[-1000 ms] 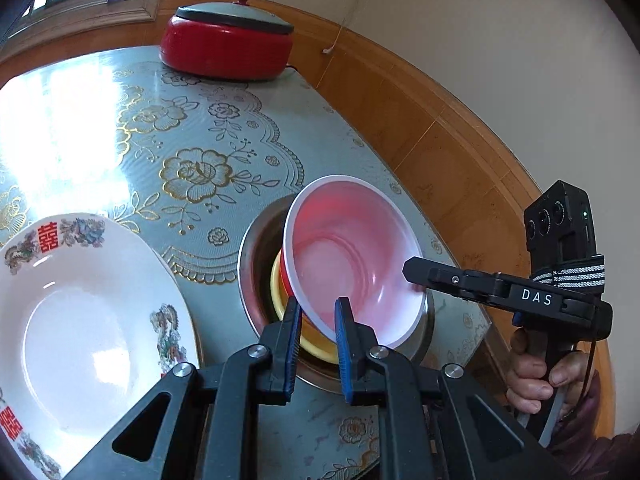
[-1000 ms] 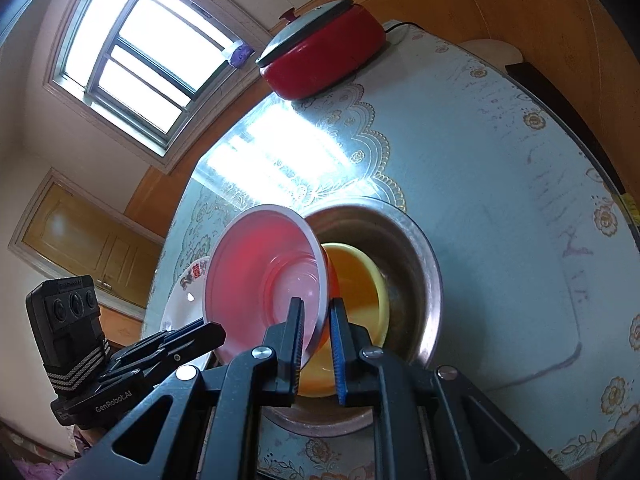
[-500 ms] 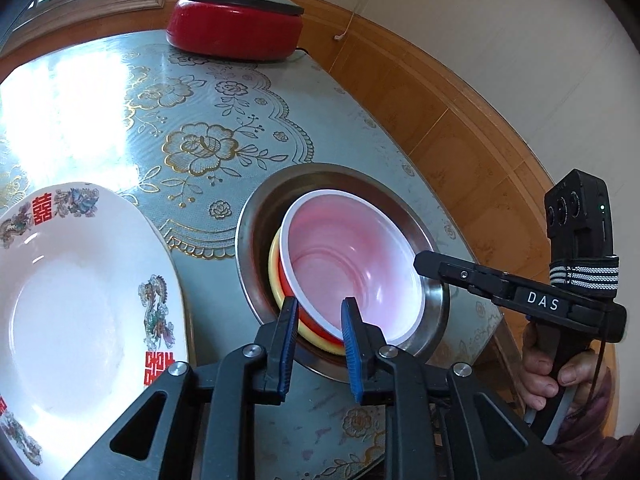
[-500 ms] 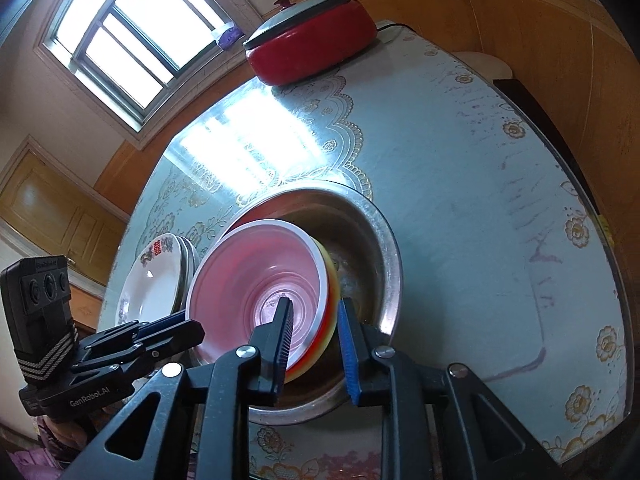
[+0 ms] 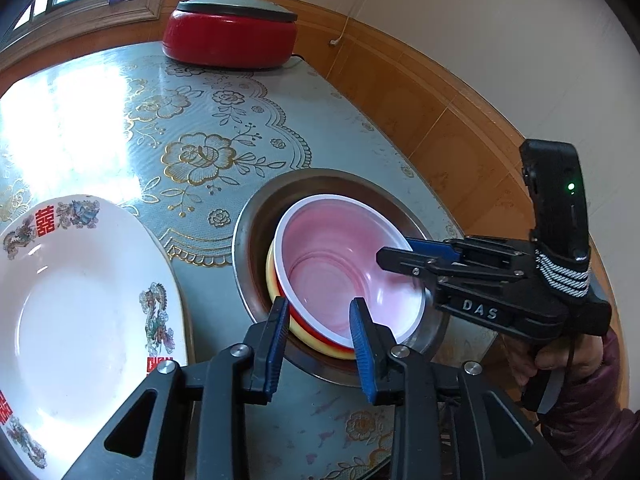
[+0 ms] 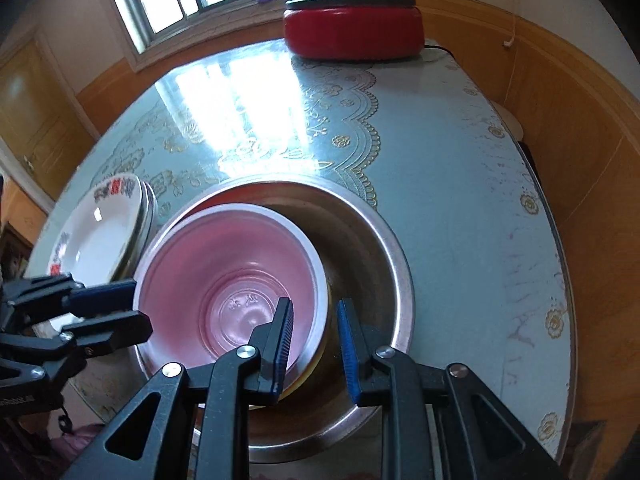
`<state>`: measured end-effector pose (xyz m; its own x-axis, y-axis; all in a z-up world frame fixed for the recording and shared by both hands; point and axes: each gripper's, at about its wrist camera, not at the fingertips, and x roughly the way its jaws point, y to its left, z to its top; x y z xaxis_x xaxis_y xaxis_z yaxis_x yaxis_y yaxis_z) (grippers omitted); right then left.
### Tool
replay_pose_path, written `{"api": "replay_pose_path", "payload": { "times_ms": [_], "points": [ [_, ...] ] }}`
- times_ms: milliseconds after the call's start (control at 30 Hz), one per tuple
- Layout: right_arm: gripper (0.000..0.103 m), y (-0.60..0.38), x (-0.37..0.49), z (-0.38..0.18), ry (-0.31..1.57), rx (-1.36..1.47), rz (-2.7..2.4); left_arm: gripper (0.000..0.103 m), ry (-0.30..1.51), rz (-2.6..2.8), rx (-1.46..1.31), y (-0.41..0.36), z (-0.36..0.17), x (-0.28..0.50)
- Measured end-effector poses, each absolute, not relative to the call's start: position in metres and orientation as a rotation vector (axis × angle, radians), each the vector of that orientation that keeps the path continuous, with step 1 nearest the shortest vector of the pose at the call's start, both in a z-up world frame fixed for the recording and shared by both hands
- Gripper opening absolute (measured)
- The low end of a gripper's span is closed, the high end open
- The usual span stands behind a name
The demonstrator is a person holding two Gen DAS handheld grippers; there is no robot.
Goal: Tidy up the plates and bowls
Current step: 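Move the left tool to the steel bowl rim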
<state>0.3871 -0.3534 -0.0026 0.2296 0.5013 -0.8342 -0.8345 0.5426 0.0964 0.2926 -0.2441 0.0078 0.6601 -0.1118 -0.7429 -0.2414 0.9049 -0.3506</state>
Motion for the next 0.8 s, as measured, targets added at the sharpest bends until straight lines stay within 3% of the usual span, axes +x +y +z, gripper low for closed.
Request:
{"api": "replay_pose_path", "payload": {
  "times_ms": [67,567,800],
  "points": [
    [0.023,-0.347,0.386,-0.007,0.951,-0.481,0.934,0.049,0.841,0.1,-0.437,-0.243,0.01,0.29],
    [0.024,-0.314,0.364,-0.02,0.711,-0.827,0.848,0.048,0.825,0.146,-0.49,-0.22,0.004,0.272],
    [0.026,-0.314,0.371,-0.013,0.728,-0.764,0.841,0.047,0.824,0.144,-0.466,-0.223,0.006,0.272]
  ]
}}
